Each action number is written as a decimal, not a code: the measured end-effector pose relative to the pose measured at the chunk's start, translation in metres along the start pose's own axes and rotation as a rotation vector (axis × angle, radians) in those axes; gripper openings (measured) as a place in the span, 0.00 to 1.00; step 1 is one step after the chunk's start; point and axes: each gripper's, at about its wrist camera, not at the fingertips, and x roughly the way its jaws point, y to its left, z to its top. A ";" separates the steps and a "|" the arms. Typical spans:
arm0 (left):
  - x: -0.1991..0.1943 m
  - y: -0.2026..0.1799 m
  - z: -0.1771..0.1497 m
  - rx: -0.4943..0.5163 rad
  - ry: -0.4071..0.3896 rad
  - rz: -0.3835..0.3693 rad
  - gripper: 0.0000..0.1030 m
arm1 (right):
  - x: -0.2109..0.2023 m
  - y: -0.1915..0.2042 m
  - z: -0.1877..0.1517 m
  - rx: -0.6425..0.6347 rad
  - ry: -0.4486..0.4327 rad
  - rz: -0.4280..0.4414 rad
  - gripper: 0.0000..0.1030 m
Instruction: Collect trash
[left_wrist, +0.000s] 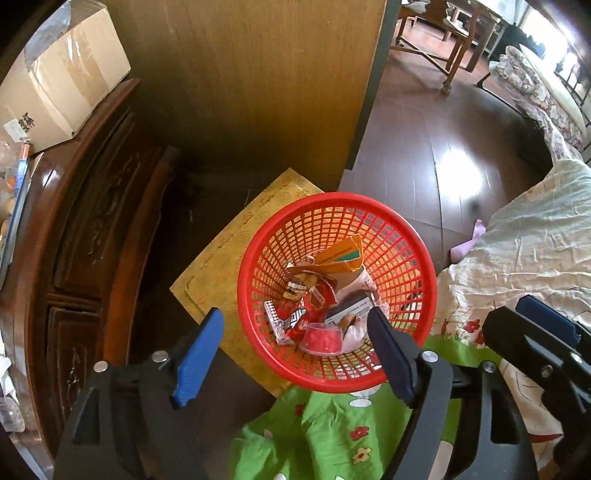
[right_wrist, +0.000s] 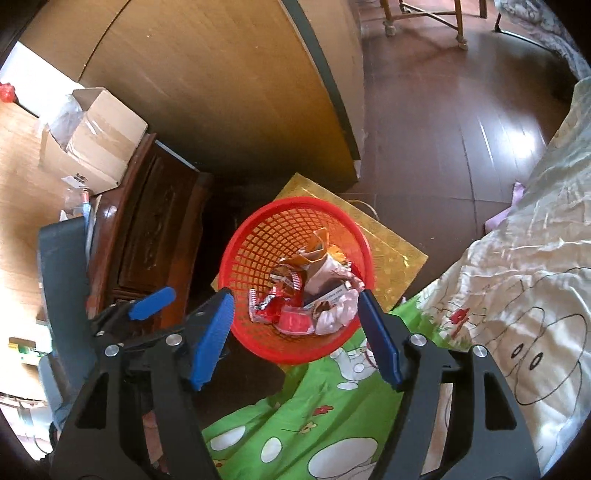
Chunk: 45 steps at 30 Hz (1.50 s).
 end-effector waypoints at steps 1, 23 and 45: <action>-0.002 0.001 0.000 -0.004 -0.001 0.004 0.78 | 0.000 0.000 0.000 -0.001 0.001 -0.007 0.67; -0.026 0.010 -0.005 -0.030 -0.028 0.052 0.86 | 0.003 -0.013 -0.005 0.034 0.026 -0.111 0.85; -0.031 0.008 -0.008 -0.020 -0.032 0.040 0.87 | 0.002 -0.014 -0.004 0.046 0.027 -0.120 0.85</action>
